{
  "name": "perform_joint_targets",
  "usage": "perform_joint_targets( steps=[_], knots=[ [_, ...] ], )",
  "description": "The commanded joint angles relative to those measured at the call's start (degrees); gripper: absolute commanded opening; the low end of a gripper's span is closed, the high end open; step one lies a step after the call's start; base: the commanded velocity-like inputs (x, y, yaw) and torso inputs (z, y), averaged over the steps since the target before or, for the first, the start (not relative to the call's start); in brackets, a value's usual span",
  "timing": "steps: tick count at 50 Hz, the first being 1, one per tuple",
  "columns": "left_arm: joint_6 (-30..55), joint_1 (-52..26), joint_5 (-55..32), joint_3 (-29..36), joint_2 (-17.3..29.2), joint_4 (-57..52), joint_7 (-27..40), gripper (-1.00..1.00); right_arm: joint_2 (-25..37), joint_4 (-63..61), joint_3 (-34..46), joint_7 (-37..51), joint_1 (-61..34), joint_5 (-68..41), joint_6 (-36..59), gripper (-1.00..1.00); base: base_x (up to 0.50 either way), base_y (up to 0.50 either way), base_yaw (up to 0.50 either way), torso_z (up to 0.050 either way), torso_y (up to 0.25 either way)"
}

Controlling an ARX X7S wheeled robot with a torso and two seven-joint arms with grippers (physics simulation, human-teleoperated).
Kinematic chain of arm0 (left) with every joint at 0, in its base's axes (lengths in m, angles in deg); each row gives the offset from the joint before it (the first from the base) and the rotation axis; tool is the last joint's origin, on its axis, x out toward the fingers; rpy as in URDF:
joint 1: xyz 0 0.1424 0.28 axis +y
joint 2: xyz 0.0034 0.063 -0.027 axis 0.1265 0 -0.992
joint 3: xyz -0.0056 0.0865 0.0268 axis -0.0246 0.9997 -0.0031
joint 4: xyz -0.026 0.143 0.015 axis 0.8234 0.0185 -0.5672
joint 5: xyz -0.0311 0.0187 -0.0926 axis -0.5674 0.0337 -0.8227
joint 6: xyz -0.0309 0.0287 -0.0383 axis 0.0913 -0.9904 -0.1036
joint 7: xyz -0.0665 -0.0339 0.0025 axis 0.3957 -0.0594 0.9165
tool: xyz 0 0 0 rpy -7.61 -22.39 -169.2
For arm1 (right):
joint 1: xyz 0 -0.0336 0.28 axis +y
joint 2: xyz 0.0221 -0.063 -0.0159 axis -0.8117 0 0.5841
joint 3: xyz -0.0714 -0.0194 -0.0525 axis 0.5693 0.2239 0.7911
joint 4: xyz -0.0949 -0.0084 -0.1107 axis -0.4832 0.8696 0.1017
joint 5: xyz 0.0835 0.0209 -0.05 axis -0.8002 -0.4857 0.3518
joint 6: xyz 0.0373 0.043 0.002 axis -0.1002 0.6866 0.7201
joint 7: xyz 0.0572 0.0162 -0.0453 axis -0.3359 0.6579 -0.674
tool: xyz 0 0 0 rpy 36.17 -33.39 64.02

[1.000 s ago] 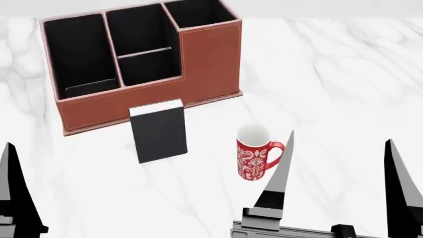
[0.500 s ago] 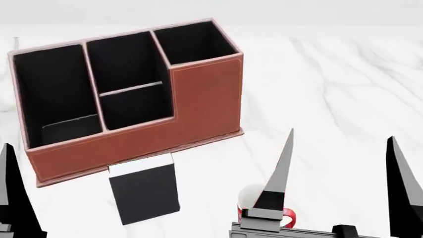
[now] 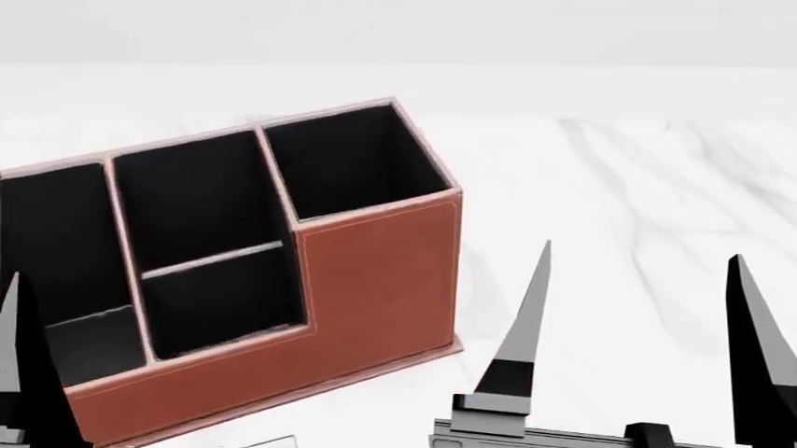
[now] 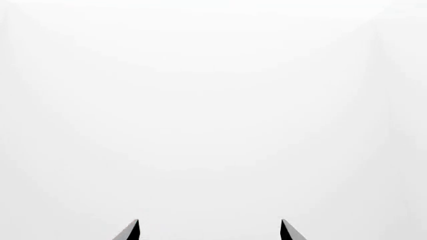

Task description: Pick up the book and place it in the front compartment of the caddy.

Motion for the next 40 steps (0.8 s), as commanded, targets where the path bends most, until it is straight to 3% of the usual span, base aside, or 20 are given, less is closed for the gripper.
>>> perform_joint_targets(
  steps=[1,20,26,40],
  knots=[
    [0.14,-0.57,0.27,-1.23,-0.6,1.28,0.12,1.0,-0.27,-0.38,-0.94,-1.01,0.13,-0.21,0.13,1.0,0.5,0.0,0.0,0.0,0.0],
    [0.81,-0.76,-0.45,-0.62,0.28,0.28,1.24,1.0,0.3,-0.79,-1.12,0.08,0.23,-1.14,-0.63,1.0,0.5,0.0,0.0,0.0,0.001],
    [0.86,-0.75,-1.03,-0.72,0.45,0.32,1.52,1.0,1.26,-1.16,0.22,1.26,-0.17,1.2,1.56,1.0,0.0,0.0,0.0,0.0,0.002],
    [2.1,-1.1,-2.13,-0.91,0.96,-0.21,2.67,1.0,2.36,-1.21,1.34,1.78,-0.4,0.67,1.82,1.0,0.0,0.5,0.0,0.0,0.0]
  ],
)
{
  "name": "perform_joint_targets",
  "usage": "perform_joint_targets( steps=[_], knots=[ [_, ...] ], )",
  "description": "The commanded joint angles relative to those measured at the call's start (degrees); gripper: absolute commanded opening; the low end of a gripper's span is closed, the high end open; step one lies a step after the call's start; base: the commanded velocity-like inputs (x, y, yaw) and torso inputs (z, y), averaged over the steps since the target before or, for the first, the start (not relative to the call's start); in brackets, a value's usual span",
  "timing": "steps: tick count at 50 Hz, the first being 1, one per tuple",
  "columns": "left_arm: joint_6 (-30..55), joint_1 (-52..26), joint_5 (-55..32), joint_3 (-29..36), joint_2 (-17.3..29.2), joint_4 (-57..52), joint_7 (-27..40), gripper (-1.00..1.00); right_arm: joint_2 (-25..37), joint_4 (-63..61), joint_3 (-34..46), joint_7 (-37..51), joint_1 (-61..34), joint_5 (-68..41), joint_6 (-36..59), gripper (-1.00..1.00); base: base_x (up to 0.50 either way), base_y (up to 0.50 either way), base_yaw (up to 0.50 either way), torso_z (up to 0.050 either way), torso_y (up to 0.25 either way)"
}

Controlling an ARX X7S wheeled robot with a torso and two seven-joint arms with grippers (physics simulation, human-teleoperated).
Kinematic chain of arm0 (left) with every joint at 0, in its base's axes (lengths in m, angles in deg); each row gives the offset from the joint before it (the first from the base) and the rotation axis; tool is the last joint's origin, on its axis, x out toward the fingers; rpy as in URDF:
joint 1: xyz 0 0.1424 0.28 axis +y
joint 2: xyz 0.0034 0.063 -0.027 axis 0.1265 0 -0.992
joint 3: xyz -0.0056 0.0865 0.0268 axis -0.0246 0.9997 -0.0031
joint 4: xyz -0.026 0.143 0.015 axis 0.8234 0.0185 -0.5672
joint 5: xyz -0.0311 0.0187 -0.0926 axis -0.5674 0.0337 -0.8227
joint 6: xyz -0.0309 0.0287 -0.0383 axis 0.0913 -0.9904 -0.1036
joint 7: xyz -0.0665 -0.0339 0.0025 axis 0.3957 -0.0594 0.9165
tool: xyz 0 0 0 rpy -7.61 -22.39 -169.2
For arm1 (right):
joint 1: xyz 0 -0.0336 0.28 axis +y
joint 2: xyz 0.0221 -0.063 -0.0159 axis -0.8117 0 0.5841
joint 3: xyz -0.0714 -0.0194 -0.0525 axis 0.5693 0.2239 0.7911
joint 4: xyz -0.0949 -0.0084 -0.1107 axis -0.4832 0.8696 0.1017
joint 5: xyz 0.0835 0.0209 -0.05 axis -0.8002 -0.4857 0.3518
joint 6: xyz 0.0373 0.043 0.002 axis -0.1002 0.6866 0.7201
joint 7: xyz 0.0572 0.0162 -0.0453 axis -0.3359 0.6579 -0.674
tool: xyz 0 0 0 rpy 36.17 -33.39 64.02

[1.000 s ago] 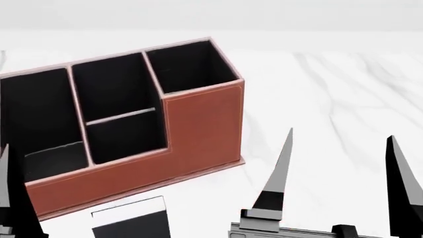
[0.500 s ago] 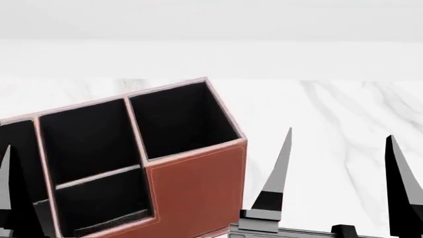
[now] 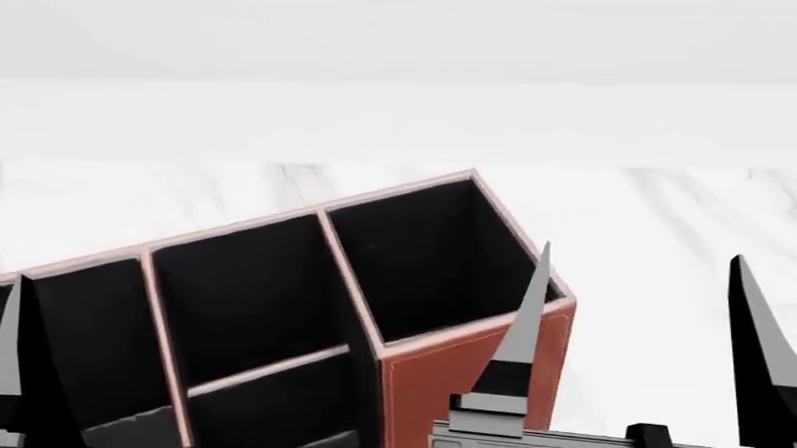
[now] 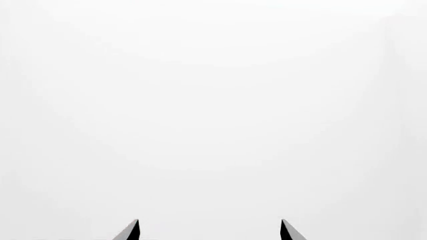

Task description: Pick up the book and place it in the front compartment of the caddy.

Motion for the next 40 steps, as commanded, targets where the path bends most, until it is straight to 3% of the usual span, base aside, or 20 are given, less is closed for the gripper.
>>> perform_joint_targets(
  steps=[1,4,40],
  knots=[
    [1.02,-0.86,-0.23,-1.79,-0.67,0.79,0.48,1.0,-0.36,-0.23,-0.84,-1.11,0.28,-0.63,-0.82,1.0,0.0,0.5,0.0,0.0,0.0],
    [1.74,-1.17,-0.13,-1.59,-0.41,0.98,0.84,1.0,-1.26,0.37,-2.82,-2.16,1.42,-4.16,-5.79,1.0,0.0,0.17,0.0,0.0,0.0],
    [2.89,-1.4,-1.37,-0.69,1.92,-0.06,2.69,1.0,0.41,0.35,-1.85,-0.31,1.24,-5.04,-5.81,1.0,0.0,0.0,0.0,0.047,0.0]
  ],
)
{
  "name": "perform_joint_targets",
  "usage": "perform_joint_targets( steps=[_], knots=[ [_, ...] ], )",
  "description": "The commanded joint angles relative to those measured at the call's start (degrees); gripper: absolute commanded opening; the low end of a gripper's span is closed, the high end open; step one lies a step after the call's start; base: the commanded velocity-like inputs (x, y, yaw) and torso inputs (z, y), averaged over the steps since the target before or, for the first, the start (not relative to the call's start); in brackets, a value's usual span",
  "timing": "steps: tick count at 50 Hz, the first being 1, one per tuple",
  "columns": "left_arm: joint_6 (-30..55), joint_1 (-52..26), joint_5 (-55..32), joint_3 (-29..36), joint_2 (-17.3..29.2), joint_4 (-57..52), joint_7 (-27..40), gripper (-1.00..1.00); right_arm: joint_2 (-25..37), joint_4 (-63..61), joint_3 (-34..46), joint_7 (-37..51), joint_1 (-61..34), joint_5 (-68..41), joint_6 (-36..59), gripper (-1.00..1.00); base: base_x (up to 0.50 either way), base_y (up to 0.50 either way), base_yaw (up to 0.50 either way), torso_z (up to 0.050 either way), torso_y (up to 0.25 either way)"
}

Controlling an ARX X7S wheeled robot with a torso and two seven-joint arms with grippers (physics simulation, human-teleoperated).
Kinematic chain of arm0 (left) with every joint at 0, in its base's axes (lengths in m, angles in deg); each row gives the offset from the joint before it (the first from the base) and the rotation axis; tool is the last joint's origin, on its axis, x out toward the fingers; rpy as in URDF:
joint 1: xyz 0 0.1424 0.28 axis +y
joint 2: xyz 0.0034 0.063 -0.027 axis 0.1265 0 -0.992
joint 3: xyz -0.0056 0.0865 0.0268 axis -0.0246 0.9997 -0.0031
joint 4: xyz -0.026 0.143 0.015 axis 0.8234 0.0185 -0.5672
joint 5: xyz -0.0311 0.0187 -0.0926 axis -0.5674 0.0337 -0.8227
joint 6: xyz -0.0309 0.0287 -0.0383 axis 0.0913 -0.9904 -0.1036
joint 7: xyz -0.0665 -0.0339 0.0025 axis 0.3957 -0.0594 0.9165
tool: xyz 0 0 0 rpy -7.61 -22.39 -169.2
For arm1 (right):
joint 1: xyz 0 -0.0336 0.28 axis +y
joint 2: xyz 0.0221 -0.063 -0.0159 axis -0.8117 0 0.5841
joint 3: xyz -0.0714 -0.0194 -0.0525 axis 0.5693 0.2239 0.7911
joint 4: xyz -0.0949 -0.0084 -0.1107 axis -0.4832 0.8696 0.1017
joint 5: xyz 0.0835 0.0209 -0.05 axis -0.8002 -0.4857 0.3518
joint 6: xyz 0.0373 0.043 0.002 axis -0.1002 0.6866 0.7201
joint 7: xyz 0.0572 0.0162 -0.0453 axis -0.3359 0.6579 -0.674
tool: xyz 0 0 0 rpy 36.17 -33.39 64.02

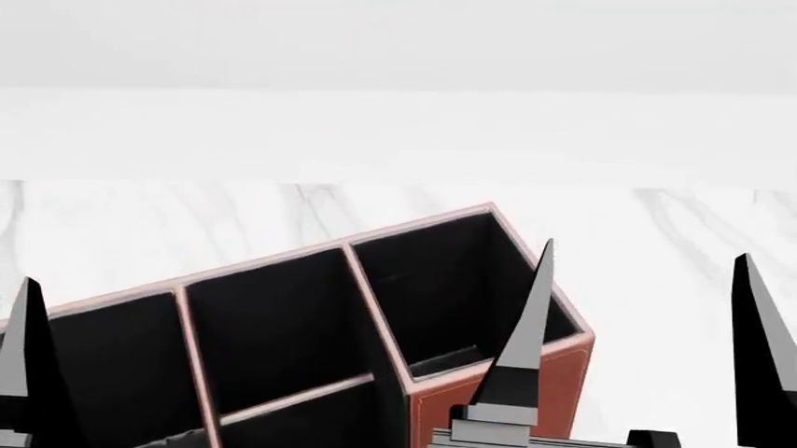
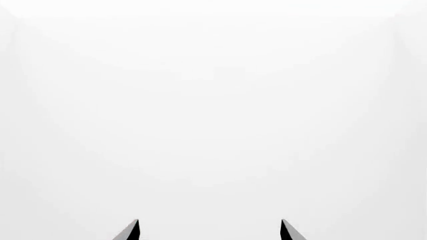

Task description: Pick up the book and place it in the front compartment of the caddy.

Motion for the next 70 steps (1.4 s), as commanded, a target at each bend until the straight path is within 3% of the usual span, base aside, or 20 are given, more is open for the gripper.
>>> perform_joint_targets(
  steps=[1,5,8,14,17,25,32,39,53,70],
  knots=[
    [0.12,-0.19,-0.06,-1.56,-0.54,1.26,0.12,1.0,-0.21,-0.68,-0.88,-0.9,0.01,-0.04,0.28,1.0,0.0,0.0,0.0,0.048,0.0],
    [0.4,0.81,0.15,-0.33,-0.08,0.78,0.13,1.0,0.08,-1.65,-0.5,-0.48,-0.43,0.14,1.52,1.0,0.0,0.0,0.0,0.049,0.0],
    [1.25,0.12,-4.65,-0.87,-0.52,-0.82,-0.53,1.0,0.27,-2.06,-0.78,-0.3,-0.53,-0.25,1.88,1.0,0.0,0.0,0.0,0.016,-0.008],
    [-0.94,-6.71,-9.35,8.47,8.6,-1.4,6.45,1.0,0.75,-3.85,-1.26,0.31,-0.76,-0.88,3.35,1.0,0.0,0.0,0.0,0.0,0.0],
    [0.57,-11.84,-15.2,11.39,12.18,-0.9,6.58,1.0,0.97,-3.8,-1.89,0.47,-0.58,-1.36,3.08,1.0,0.0,0.0,0.0,0.0,0.0],
    [8.79,-21.04,-37.11,9.21,18.35,1.05,3.16,1.0,1.83,-4.87,-1.99,0.96,-0.78,-2.16,3.61,1.0,0.0,0.0,0.0,0.0,0.0],
    [15.75,-28.67,-48.37,12.04,22.1,4.05,-0.22,1.0,2.27,-4.39,-1.33,1.39,-1.06,-2.23,3.42,1.0,0.0,0.0,0.0,0.0,0.0],
    [24.24,-36.26,-53.01,17.5,23.7,5.06,-1.4,1.0,2.68,-4.08,-1.08,1.72,-1.11,-2.52,3.14,1.0,0.0,0.0,0.0,0.0,0.0],
    [31.73,-42.7,-61.31,23.2,24.5,8.89,-5.53,1.0,3.27,-3.62,-0.18,2.29,-1.15,-2.5,2.59,1.0,0.0,0.0,0.0,0.0,0.0],
    [39.65,-49.12,-66.22,30.24,20.2,17.43,-5.02,1.0,3.8,-2.8,0.68,2.9,-1.15,-2.55,1.89,1.0,0.0,0.0,0.0,0.0,0.0]
  ],
)
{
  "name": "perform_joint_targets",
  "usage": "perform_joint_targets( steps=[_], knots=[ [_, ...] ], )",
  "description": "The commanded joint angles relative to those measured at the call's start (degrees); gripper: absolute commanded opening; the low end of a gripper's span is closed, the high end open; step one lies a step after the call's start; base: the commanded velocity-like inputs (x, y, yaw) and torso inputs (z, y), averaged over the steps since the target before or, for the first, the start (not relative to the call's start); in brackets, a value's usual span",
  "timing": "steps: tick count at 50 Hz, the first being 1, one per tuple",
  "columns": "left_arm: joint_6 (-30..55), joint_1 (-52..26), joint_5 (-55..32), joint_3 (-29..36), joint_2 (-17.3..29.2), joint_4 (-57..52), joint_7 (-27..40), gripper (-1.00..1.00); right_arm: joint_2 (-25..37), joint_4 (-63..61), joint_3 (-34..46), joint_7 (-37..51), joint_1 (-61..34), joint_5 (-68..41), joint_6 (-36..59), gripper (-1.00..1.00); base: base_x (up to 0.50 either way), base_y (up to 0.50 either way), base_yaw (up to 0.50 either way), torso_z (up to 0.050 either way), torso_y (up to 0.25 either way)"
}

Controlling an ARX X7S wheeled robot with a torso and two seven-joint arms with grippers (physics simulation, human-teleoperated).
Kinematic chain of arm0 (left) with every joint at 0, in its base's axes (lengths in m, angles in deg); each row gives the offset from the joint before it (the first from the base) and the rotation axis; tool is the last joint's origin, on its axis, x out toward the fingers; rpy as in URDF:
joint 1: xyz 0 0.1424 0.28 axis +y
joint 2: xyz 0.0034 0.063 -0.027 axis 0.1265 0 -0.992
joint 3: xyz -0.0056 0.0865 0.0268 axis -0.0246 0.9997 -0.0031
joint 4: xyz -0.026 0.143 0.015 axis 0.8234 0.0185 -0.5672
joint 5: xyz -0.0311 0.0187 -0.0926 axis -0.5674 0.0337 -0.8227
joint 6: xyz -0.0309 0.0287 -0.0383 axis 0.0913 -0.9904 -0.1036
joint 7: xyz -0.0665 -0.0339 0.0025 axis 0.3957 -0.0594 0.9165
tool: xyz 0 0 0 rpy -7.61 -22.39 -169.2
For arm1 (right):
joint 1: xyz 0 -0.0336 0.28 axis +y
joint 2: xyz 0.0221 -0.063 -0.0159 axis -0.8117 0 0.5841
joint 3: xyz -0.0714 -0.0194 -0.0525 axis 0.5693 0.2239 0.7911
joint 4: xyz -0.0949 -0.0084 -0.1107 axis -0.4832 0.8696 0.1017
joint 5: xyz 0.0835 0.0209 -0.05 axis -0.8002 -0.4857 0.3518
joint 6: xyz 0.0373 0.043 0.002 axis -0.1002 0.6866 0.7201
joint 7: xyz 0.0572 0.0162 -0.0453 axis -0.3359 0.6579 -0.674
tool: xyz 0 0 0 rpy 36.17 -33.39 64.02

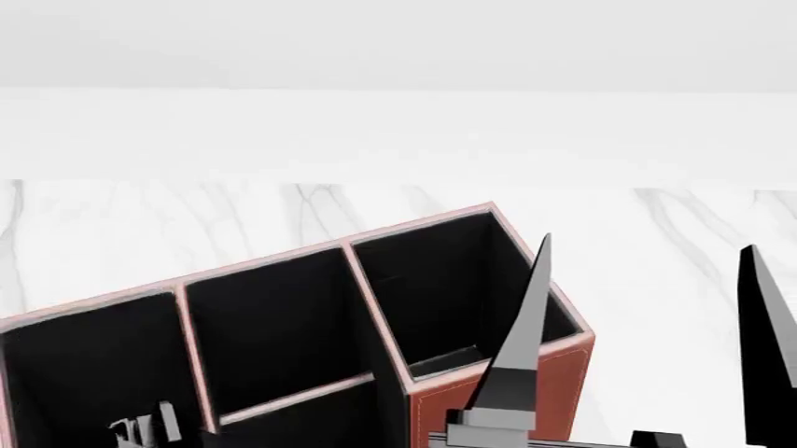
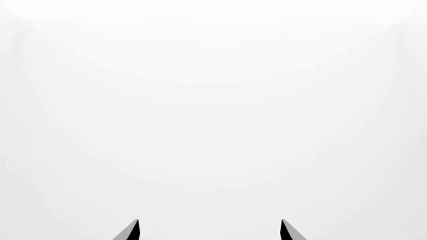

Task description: Pick up the book and place it in the front compartment of the caddy.

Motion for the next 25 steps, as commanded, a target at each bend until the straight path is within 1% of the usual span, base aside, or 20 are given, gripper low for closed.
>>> perform_joint_targets(
  steps=[1,7,9,10,13,20,23,25],
  knots=[
    [7.01,-6.03,-3.36,3.9,-3.2,6.6,0.43,1.0,-0.55,0.38,-0.81,-1.19,0.28,0.1,-0.76,1.0,0.0,0.0,0.0,0.0,0.0],
    [9.51,-8.7,-5.18,5.39,-4.2,9.55,1.6,1.0,-0.4,0.76,-0.61,-1.02,0.31,0.08,-1.06,1.0,0.0,0.0,0.0,0.0,0.0],
    [9.63,-8.92,-4.41,5.83,-4.41,10.0,1.06,1.0,-0.37,0.86,-0.47,-0.95,0.35,0.15,-1.18,1.0,0.0,0.0,0.0,0.0,0.0],
    [10.86,-9.42,-3.0,7.23,-4.74,10.18,1.37,1.0,-0.35,0.76,-0.3,-0.88,0.24,0.2,-1.0,1.0,0.0,0.0,0.0,0.0,0.0],
    [11.64,-9.56,-3.66,8.15,-5.26,10.43,1.85,1.0,-0.25,0.72,-0.22,-0.76,0.18,0.17,-0.97,1.0,0.0,0.0,0.0,0.0,0.0],
    [12.3,-10.17,-1.26,10.2,-6.06,11.75,0.57,1.0,0.01,0.61,-0.17,-0.48,0.13,-0.04,-0.97,1.0,0.0,0.0,0.0,0.0,0.0],
    [12.32,-9.58,-1.06,11.03,-6.82,11.83,1.14,1.0,0.09,0.68,-0.05,-0.4,0.07,-0.07,-1.02,1.0,0.0,0.0,0.0,0.0,0.0],
    [11.9,-9.16,0.85,12.29,-7.94,12.56,0.3,1.0,0.1,0.85,0.11,-0.34,0.0,-0.03,-1.08,1.0,0.0,0.0,0.0,0.0,0.0]
  ],
)
